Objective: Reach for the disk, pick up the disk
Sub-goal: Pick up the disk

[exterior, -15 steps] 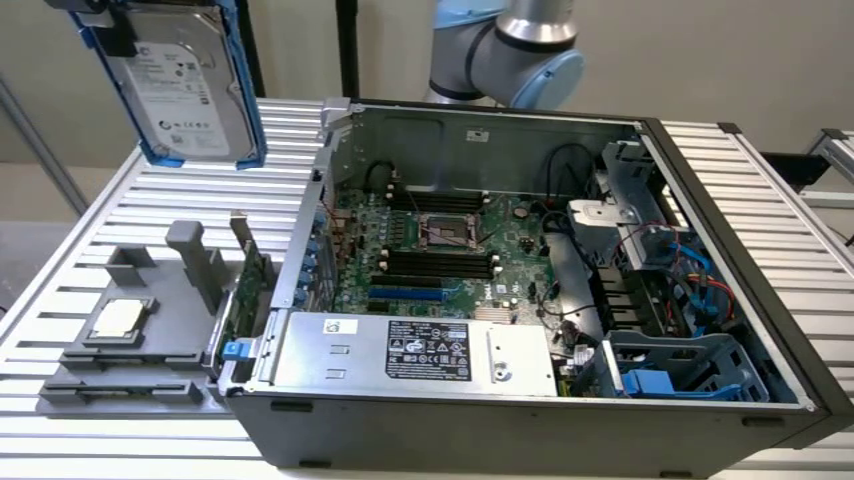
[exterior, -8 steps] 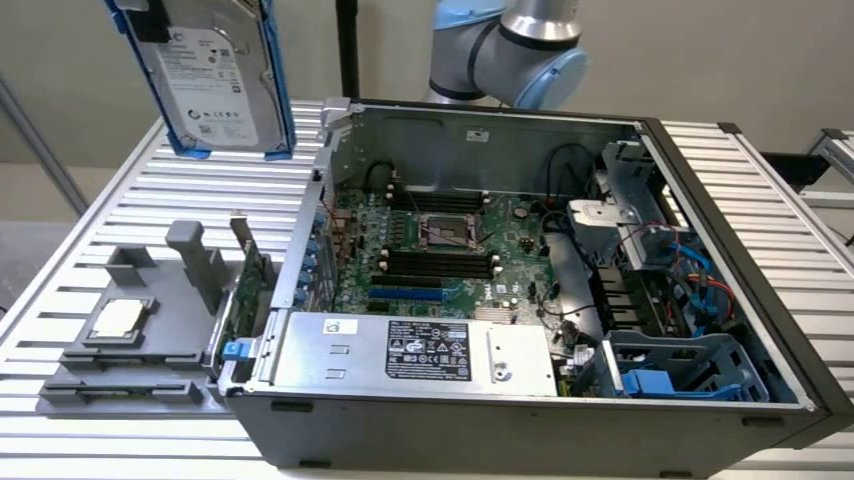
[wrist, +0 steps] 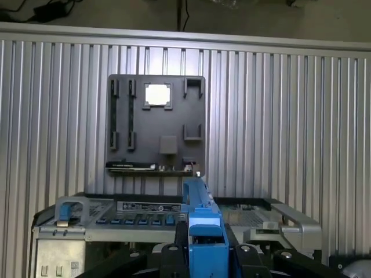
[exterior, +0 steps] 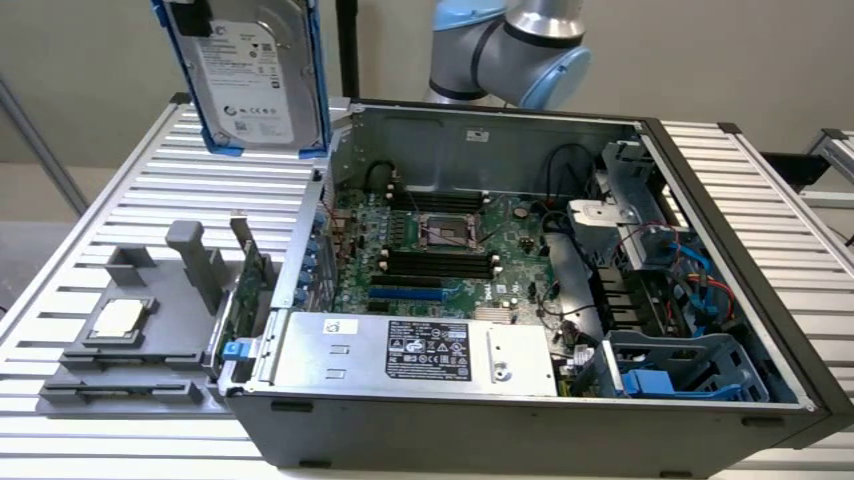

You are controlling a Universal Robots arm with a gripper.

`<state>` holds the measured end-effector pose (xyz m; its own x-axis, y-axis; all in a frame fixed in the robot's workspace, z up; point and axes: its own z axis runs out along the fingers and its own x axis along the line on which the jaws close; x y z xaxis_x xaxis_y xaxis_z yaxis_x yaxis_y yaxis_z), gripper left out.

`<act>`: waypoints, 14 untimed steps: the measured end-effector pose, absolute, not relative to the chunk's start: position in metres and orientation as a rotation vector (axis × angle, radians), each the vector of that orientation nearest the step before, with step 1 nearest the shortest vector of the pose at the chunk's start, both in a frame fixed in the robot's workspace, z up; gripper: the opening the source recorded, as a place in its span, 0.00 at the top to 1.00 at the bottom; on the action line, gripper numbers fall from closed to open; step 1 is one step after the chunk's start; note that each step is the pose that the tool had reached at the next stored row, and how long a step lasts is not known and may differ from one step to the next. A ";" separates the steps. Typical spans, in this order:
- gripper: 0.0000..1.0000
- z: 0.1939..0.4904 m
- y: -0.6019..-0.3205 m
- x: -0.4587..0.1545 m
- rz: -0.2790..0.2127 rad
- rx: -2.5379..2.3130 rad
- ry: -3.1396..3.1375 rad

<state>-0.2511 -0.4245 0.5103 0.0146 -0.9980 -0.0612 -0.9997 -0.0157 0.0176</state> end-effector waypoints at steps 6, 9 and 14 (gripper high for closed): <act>0.67 0.510 -0.433 -0.224 0.087 -2.216 2.182; 0.67 0.510 -0.437 -0.210 0.087 -2.216 2.182; 0.67 0.510 -0.444 -0.187 0.087 -2.216 2.182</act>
